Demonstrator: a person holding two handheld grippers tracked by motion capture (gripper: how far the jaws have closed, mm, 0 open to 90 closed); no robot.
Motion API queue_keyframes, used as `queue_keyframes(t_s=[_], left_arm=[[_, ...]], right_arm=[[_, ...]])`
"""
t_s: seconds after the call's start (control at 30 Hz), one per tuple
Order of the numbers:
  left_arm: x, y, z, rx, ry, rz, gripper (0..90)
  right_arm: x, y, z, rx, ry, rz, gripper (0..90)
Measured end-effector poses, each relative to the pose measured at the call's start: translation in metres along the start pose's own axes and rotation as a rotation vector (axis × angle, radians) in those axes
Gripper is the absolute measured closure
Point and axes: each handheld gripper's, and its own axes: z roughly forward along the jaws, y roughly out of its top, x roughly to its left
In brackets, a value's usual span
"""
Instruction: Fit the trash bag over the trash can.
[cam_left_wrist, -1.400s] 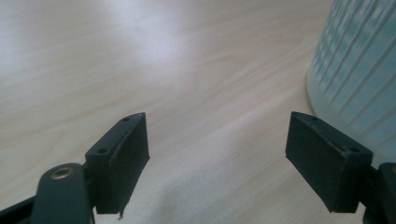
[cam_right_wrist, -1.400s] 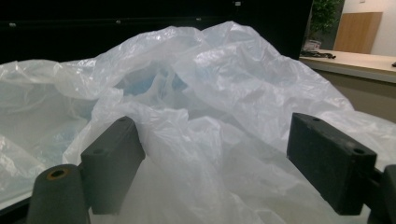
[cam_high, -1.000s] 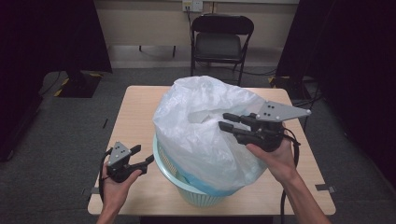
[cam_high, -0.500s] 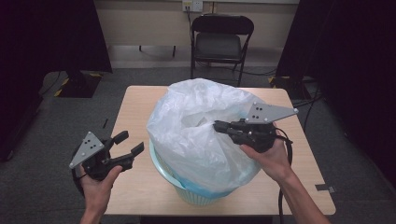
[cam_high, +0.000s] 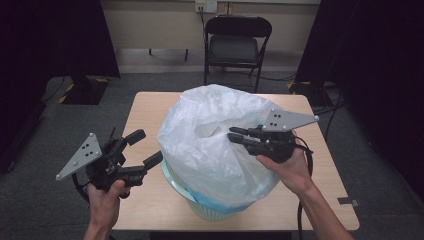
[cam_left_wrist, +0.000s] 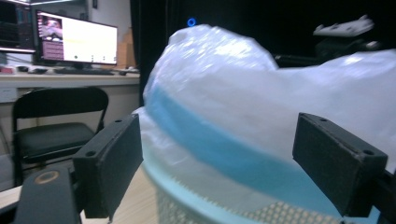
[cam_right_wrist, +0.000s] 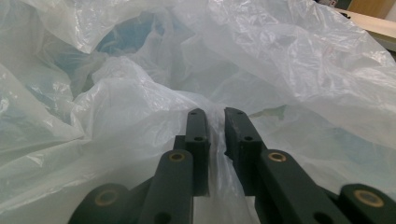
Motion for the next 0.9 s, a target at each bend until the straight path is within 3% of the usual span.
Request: queue_keyframes(t_s=[0.1,0.17,0.27,0.33,0.43,0.47,0.57,0.7,0.77,0.83,0.9], left_arm=[[-0.004,0.008,-0.002,-0.041,-0.019,-0.019,15.7],[-0.006,0.017,-0.002,-0.048,0.002,-0.005,15.8],[-0.008,0.026,0.004,-0.054,-0.004,0.000,15.8],[-0.010,0.029,0.010,-0.048,0.001,0.008,15.8],[-0.008,0.024,0.021,0.005,0.009,-0.004,17.3],[-0.007,0.022,0.024,0.018,0.008,-0.005,22.5],[-0.005,0.016,0.028,0.041,-0.002,-0.004,51.3],[-0.003,0.014,0.029,0.068,0.011,0.001,83.1],[-0.003,0.014,0.026,0.061,0.013,-0.001,89.8],[-0.002,0.014,0.023,0.062,0.018,0.003,90.0],[-0.002,0.014,0.019,0.058,0.026,0.000,90.0]], right_arm=[[0.000,0.000,0.001,0.006,-0.002,-0.003,80.0],[0.001,0.001,0.002,0.008,0.000,-0.006,80.0],[0.002,0.001,0.003,0.008,0.001,-0.006,78.7],[0.002,0.001,0.003,0.012,0.001,-0.010,78.4],[0.002,0.001,0.003,0.010,0.002,-0.011,76.6],[0.002,0.001,0.003,0.009,0.003,-0.013,75.6],[0.003,0.001,0.003,0.010,0.010,-0.021,72.0],[0.005,0.002,0.002,0.003,0.011,-0.022,59.1],[0.006,0.002,0.000,-0.003,0.005,-0.020,50.3],[0.008,0.002,-0.003,-0.009,-0.001,-0.015,40.0],[0.009,0.002,-0.007,-0.017,-0.003,-0.016,35.4]])
